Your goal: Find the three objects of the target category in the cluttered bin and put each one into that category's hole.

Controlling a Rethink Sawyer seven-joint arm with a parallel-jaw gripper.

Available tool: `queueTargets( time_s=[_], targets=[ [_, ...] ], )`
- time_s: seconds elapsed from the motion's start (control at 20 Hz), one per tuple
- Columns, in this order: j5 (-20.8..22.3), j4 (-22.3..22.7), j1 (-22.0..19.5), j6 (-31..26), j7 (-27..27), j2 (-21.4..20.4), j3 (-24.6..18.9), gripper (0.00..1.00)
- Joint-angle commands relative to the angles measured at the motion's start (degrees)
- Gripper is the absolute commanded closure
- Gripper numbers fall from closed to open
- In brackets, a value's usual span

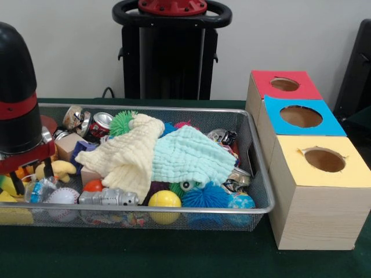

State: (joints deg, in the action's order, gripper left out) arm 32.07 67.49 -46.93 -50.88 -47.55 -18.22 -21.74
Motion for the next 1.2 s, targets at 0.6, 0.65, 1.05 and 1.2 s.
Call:
queueTargets(
  time_s=[0.6,0.65,1.05,1.2],
  targets=[
    [0.6,5.0,-0.4,-0.3,9.1,-1.8,-5.3,0.00],
    [0.3,5.0,-0.5,-0.6,9.1,-1.9,-5.5,0.00],
    [-2.0,4.1,0.1,-7.8,8.2,-2.1,-5.3,0.00],
    [-2.6,3.9,0.4,-9.5,8.1,-2.8,-5.3,0.00]
  ],
)
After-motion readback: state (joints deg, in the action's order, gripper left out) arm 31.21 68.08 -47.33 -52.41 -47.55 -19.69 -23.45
